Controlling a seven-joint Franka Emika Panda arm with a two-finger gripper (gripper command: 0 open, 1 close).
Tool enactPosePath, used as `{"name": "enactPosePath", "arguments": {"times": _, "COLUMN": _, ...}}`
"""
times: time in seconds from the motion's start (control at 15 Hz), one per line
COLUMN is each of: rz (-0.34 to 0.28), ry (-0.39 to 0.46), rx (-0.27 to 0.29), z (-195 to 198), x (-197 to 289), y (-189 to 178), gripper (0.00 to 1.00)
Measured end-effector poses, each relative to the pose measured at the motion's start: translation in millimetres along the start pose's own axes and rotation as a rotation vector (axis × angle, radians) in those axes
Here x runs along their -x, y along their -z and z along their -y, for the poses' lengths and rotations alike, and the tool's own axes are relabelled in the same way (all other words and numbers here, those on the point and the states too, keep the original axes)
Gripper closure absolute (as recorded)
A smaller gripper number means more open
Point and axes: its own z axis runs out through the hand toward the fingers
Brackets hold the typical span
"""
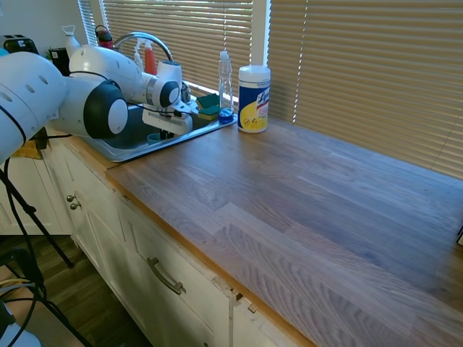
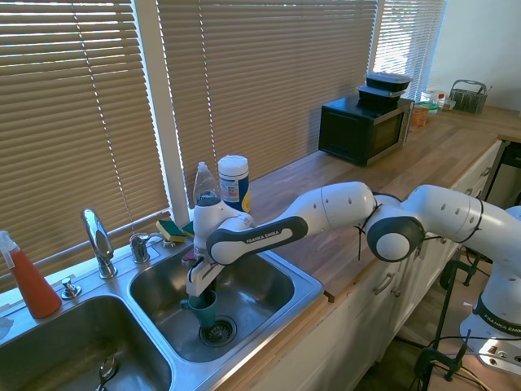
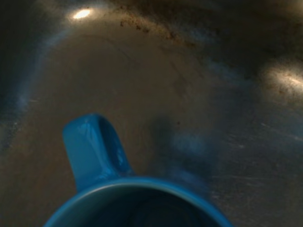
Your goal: Put the mug in the sink
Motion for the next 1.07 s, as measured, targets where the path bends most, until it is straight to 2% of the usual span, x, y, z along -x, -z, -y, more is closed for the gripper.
{"name": "enactPosePath", "arguments": {"times": 0.67, "rz": -0.011, "ry": 0.008, "rx": -0.024, "z": 11, "x": 2, "y": 24, "gripper": 0.00}}
{"name": "enactPosePath", "arguments": {"times": 1.07, "rz": -0.049, "ry": -0.007, "rx": -0.063, "z": 27, "x": 12, "y": 74, "gripper": 0.00}}
